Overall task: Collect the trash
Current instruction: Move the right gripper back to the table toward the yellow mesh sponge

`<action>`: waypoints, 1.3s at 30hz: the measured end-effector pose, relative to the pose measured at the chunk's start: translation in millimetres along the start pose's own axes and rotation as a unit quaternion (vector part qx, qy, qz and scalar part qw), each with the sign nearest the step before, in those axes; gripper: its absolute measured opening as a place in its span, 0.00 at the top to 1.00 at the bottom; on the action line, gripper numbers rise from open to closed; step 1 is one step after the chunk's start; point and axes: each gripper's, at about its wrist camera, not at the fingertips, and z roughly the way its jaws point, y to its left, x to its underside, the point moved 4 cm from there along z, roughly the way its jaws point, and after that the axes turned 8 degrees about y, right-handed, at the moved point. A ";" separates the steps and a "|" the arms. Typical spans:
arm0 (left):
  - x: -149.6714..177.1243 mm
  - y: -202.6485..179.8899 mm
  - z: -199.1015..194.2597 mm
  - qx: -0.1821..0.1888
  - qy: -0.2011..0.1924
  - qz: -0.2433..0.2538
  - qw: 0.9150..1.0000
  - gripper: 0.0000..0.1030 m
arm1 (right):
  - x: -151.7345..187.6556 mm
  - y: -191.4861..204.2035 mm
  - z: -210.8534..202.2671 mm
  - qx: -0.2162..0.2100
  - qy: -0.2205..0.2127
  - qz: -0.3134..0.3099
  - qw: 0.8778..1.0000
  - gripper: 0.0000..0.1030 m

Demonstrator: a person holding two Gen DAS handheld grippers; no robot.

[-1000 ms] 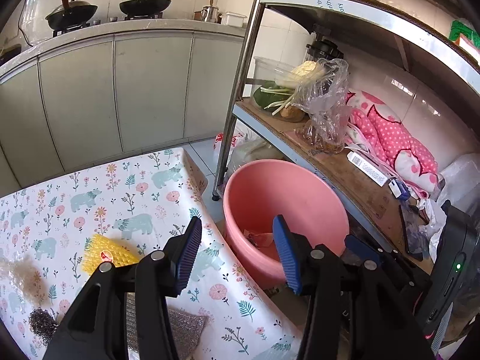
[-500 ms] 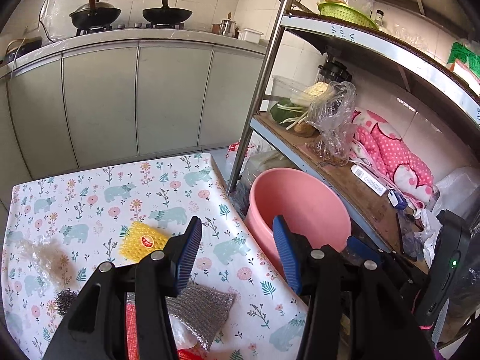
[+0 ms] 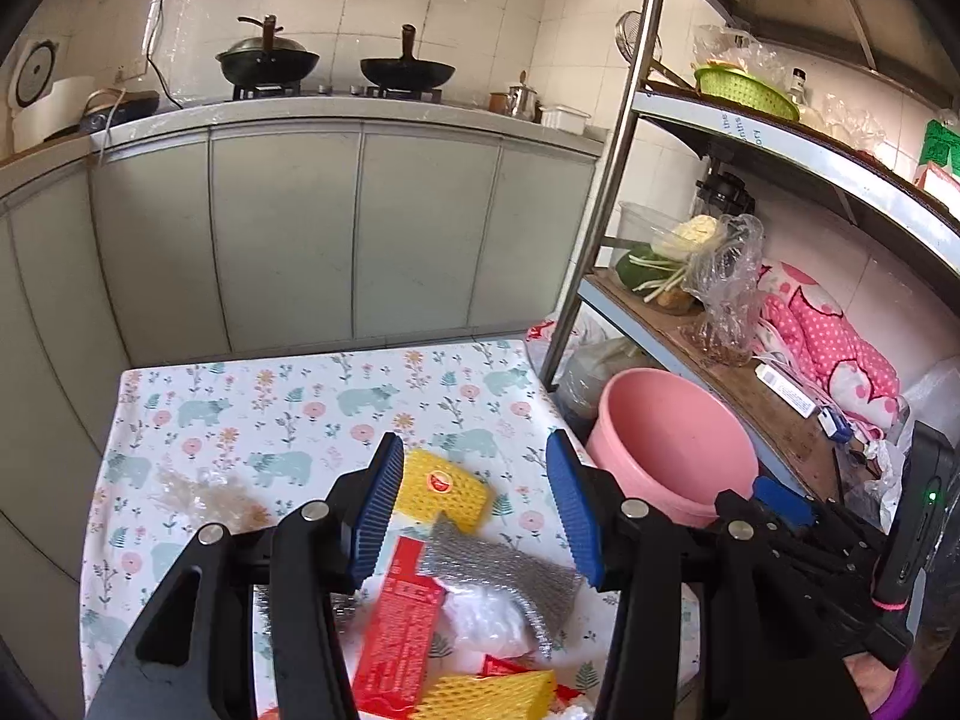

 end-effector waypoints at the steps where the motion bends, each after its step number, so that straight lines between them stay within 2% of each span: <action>1: 0.4 6.5 -4.6 -0.007 -0.004 -0.002 1.000 0.53 | 0.3 2.0 -0.6 -0.003 -0.001 -0.001 1.000 0.50; 11: 15.8 81.6 -43.8 -0.065 -0.017 -0.037 0.997 0.53 | 7.2 28.9 5.4 -0.041 0.013 -0.026 0.999 0.51; 15: 30.8 110.0 -53.0 -0.075 -0.006 -0.062 0.995 0.53 | 10.1 39.0 10.5 -0.054 0.022 -0.034 0.998 0.51; 22: 63.7 138.1 -53.9 -0.094 0.020 -0.088 0.991 0.53 | 15.6 49.4 18.3 -0.070 0.035 -0.044 0.996 0.51; 30: 74.6 158.6 -23.6 -0.082 0.054 -0.128 0.987 0.53 | 18.6 57.4 31.2 -0.078 0.051 -0.054 0.994 0.50; 35: 65.7 165.3 12.7 -0.065 0.085 -0.149 0.983 0.53 | 19.5 62.0 42.4 -0.084 0.062 -0.057 0.993 0.51; 39: 59.4 173.2 46.6 -0.070 0.114 -0.160 0.978 0.53 | 18.2 64.8 53.0 -0.092 0.072 -0.063 0.991 0.51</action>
